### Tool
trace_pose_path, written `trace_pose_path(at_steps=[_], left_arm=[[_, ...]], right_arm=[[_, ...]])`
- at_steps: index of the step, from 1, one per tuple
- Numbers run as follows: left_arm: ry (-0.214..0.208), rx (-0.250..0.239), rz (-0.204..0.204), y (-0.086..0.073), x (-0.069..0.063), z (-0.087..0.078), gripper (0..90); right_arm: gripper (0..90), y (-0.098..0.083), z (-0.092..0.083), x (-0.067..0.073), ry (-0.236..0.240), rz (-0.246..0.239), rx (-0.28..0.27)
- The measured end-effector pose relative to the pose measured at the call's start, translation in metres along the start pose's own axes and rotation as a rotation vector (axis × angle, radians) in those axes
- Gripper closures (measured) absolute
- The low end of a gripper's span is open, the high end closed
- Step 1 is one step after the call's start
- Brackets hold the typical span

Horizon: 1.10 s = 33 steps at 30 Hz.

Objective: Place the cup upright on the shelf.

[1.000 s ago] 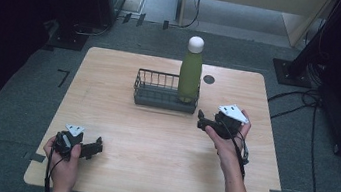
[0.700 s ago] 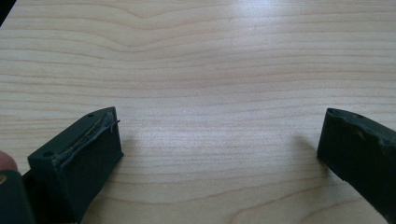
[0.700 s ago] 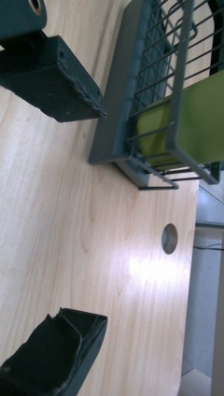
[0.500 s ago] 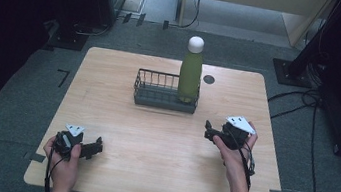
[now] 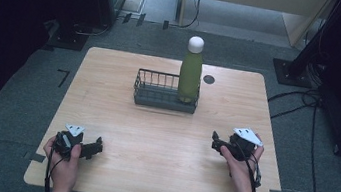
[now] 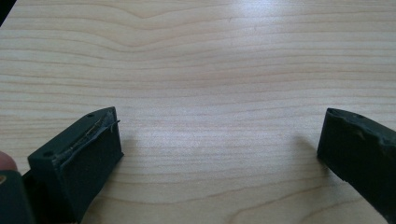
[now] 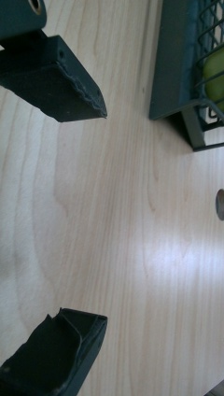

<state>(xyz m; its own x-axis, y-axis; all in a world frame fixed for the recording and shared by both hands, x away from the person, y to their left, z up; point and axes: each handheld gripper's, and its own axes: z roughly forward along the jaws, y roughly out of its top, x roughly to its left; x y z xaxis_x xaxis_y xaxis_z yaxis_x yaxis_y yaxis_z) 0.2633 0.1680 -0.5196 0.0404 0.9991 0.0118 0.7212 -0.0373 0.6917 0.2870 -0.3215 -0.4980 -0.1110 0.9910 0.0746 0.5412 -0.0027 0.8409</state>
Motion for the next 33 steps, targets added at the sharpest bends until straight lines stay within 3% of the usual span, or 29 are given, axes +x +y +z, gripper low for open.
trace_pose_path(at_steps=[11, 22, 26, 30, 33], left_arm=[[0.000, 0.000, 0.000, 0.000, 0.000, 0.000, 0.0], [0.000, 0.000, 0.000, 0.000, 0.000, 0.000, 0.0], [0.000, 0.000, 0.000, 0.000, 0.000, 0.000, 0.0], [0.000, -0.001, 0.000, 0.000, 0.000, 0.000, 0.0], [0.000, 0.000, 0.000, 0.000, 0.000, 0.000, 0.0]], right_arm=[[2.5, -0.019, -0.007, -0.016, -0.028, 0.012, 0.033], [2.6, -0.038, -0.019, -0.046, -0.097, 0.046, 0.070], [2.7, -0.041, -0.023, -0.051, -0.107, 0.057, 0.083], [2.2, -0.045, -0.027, -0.053, -0.117, 0.029, 0.119], [2.1, -0.048, -0.031, -0.055, -0.120, 0.043, 0.134]])
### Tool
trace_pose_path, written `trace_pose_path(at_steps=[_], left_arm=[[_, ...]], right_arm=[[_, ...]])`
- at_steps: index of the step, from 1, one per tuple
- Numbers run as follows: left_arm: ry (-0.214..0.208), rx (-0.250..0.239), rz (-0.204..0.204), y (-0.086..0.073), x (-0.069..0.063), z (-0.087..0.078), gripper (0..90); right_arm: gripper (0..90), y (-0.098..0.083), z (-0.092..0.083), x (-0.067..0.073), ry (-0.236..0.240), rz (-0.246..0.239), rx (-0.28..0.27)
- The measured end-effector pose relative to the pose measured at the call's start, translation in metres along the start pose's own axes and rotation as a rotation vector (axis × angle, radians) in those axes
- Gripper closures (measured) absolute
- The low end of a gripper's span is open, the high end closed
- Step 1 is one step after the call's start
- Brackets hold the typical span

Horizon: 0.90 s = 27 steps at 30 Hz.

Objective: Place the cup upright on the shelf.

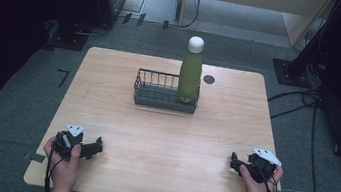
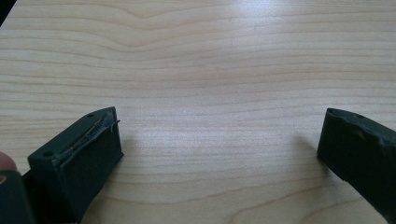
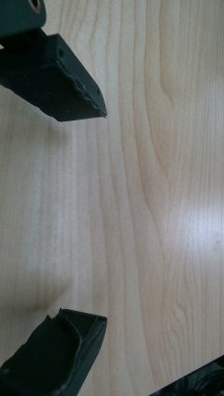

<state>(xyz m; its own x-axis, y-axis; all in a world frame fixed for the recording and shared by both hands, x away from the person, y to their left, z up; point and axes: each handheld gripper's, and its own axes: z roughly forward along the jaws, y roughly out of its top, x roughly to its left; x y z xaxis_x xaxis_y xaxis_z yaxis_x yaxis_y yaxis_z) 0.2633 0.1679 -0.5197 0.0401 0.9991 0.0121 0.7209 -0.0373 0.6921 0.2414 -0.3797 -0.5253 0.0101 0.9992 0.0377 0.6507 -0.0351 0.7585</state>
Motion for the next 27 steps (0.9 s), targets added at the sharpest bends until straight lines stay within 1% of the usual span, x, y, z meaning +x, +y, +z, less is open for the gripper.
trace_pose_path(at_steps=[4, 7, 11, 18, 22, 27], left_arm=[[0.000, 0.000, 0.000, 0.000, 0.000, 0.000, 0.0], [0.000, 0.000, 0.000, 0.000, 0.000, 0.000, 0.0], [0.000, 0.000, 0.000, 0.000, 0.000, 0.000, 0.0], [0.000, 0.000, 0.000, 0.000, 0.000, 0.000, 0.0], [0.000, 0.000, 0.001, 0.000, 0.000, 0.000, 0.0], [0.000, -0.001, 0.001, 0.000, 0.000, 0.000, 0.0]], right_arm=[[0.9, -0.003, -0.002, -0.002, -0.010, 0.001, 0.023], [0.0, -0.006, -0.004, -0.004, -0.008, -0.005, 0.042], [0.0, -0.010, -0.008, -0.007, -0.011, 0.001, 0.065], [0.0, -0.017, -0.017, -0.014, -0.014, 0.002, 0.064], [0.0, -0.022, -0.022, -0.019, -0.003, -0.011, 0.065], [0.0, -0.025, -0.026, -0.021, -0.001, -0.012, 0.065]])
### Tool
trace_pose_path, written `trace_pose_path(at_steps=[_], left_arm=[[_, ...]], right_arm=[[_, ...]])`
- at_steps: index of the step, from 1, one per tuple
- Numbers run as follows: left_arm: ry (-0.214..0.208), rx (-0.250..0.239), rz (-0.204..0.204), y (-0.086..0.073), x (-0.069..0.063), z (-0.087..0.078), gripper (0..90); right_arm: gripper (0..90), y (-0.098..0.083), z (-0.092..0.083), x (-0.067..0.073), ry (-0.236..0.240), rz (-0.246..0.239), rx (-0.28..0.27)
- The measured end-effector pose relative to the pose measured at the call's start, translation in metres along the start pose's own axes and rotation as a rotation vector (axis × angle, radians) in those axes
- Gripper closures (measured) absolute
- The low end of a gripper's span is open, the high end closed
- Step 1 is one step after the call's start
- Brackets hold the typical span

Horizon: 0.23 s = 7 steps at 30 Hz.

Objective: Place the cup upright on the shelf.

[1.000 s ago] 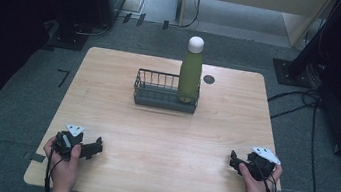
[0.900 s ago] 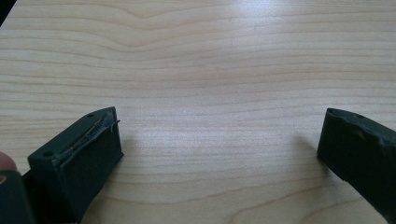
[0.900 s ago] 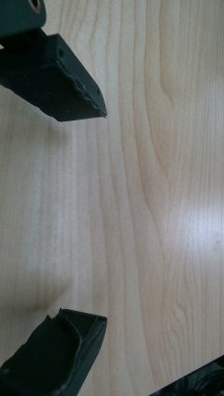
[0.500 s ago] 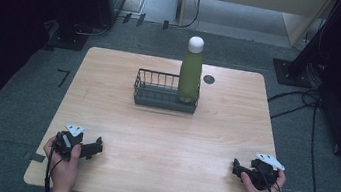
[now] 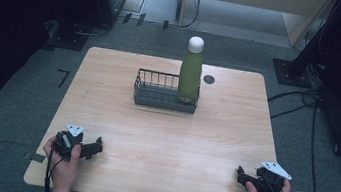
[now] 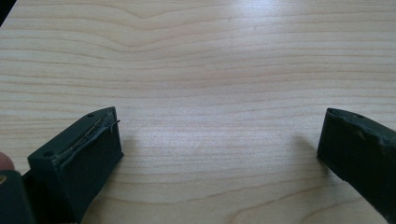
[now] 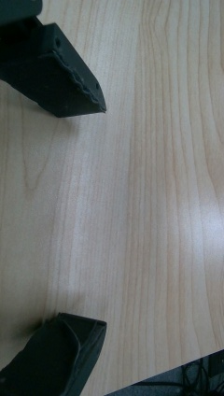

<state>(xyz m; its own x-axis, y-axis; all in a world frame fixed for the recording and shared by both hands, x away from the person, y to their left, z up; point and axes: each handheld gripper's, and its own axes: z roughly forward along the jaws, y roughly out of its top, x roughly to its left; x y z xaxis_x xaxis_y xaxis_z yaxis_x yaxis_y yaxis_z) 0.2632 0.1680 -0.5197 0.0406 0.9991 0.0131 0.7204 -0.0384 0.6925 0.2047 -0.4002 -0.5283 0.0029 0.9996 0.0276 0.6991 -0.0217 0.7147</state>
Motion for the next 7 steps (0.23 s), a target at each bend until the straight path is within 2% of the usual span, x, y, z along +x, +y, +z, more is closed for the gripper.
trace_pose_path(at_steps=[7], left_arm=[[0.000, 0.000, 0.000, 0.0001, 0.0000, 0.0000, 0.0]], right_arm=[[0.0, -0.0013, -0.0011, 0.0013, -0.006, 0.006, -0.001]])
